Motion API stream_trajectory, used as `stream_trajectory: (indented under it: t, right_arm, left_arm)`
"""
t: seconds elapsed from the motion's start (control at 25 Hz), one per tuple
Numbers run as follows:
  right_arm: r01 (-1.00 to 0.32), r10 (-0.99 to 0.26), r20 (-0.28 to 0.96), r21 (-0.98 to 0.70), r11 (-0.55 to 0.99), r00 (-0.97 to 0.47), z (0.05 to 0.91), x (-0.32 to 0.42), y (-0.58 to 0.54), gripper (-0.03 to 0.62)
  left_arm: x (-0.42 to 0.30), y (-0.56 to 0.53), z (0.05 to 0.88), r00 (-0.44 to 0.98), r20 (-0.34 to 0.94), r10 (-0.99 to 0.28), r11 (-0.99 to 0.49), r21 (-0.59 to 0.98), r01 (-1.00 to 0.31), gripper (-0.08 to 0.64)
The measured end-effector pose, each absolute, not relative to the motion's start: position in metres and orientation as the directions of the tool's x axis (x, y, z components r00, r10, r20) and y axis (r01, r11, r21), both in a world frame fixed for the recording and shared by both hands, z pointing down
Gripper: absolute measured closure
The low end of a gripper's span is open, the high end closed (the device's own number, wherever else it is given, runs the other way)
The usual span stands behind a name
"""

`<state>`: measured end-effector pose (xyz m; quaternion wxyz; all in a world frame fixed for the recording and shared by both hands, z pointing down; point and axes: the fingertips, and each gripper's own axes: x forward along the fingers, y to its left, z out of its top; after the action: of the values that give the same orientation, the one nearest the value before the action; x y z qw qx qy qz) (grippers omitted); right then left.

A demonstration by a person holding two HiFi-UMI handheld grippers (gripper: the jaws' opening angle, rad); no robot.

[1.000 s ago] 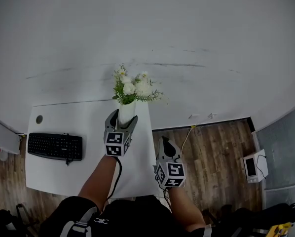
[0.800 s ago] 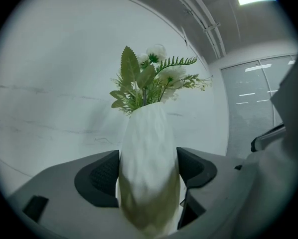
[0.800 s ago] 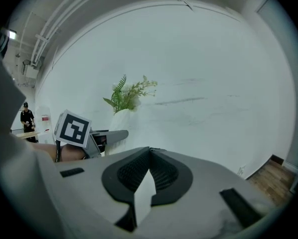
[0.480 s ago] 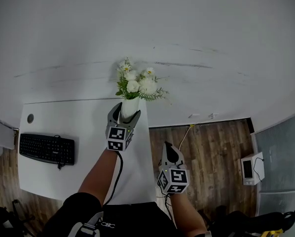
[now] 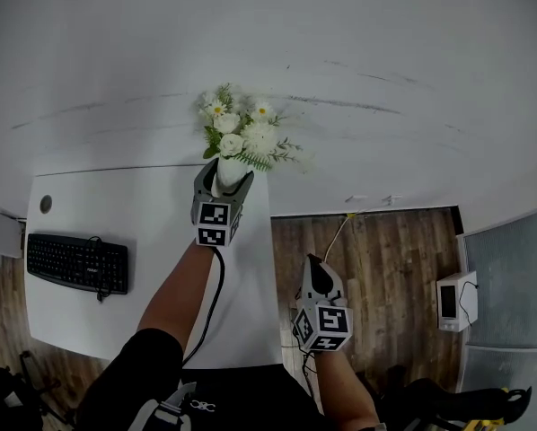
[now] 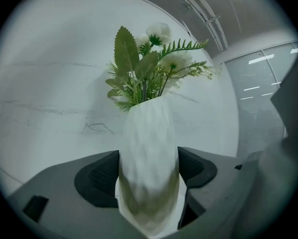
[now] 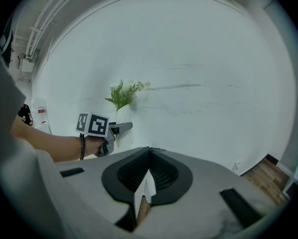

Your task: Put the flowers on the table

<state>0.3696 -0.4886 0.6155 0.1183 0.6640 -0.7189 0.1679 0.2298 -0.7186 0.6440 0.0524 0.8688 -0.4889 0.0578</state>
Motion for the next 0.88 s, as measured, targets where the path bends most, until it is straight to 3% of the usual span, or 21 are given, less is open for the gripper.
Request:
stream_trajectory:
  t: [0.88]
  right_arm:
    - [-0.993, -0.894, 0.436, -0.097, 0.062, -0.099, 0.640, 0.386, -0.493, 0.588]
  left_arm:
    - [0.243, -0.750, 0.689, 0.468, 0.218, -0.857, -0.482, -0.014, -0.876, 0.189]
